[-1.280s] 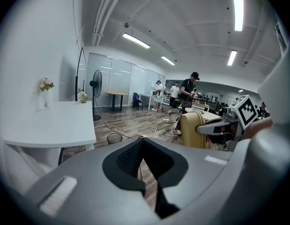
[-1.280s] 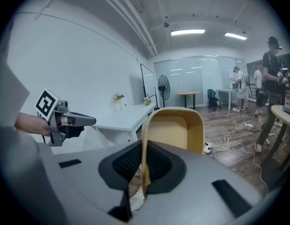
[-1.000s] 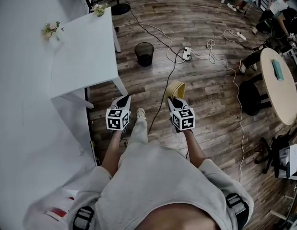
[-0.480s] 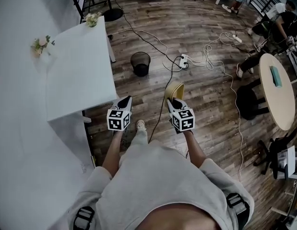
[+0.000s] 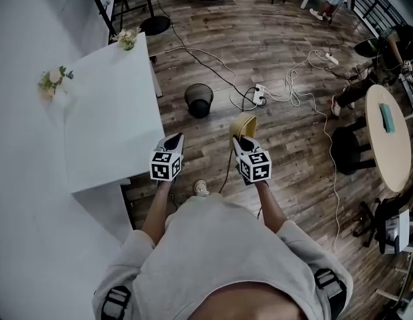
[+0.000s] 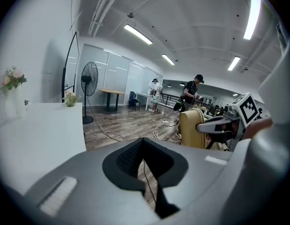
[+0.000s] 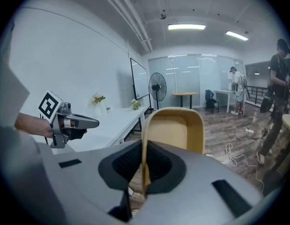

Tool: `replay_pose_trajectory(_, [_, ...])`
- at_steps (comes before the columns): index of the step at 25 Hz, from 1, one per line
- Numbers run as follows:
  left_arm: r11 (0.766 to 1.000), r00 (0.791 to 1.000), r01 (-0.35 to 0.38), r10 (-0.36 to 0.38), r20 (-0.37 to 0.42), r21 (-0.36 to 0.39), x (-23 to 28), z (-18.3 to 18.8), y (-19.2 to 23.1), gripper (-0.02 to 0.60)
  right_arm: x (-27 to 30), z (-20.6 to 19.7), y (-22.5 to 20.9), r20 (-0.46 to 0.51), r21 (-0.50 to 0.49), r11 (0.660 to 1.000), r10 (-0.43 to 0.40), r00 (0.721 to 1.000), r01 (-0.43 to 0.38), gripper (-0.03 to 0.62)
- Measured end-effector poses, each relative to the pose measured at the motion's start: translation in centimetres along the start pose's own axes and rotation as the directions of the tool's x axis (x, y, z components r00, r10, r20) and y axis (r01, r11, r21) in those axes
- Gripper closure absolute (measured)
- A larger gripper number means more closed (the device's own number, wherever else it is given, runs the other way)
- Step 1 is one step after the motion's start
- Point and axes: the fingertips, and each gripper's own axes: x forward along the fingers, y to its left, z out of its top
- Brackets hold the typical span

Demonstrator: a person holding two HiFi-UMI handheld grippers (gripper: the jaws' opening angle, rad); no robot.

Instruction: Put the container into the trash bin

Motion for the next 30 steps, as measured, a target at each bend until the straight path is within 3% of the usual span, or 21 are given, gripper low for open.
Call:
replay_pose_trajectory(14, [1.000,1.000,0.015,-0.015,-0.008,0.006,5.5,3.6,8.1,0.571,9.2,4.5,-1.4,0.005,-0.003,1.000,-0.017,1.000,0.017,0.566])
replay_pose_trajectory(30, [1.000,0.999,0.025,-0.025,-0.043,-0.007,8.7,3.8,9.5,0.571,11.9,4.0,-3.1,-0.034,0.013,1.000,-0.010,0.999,0.010,0.566])
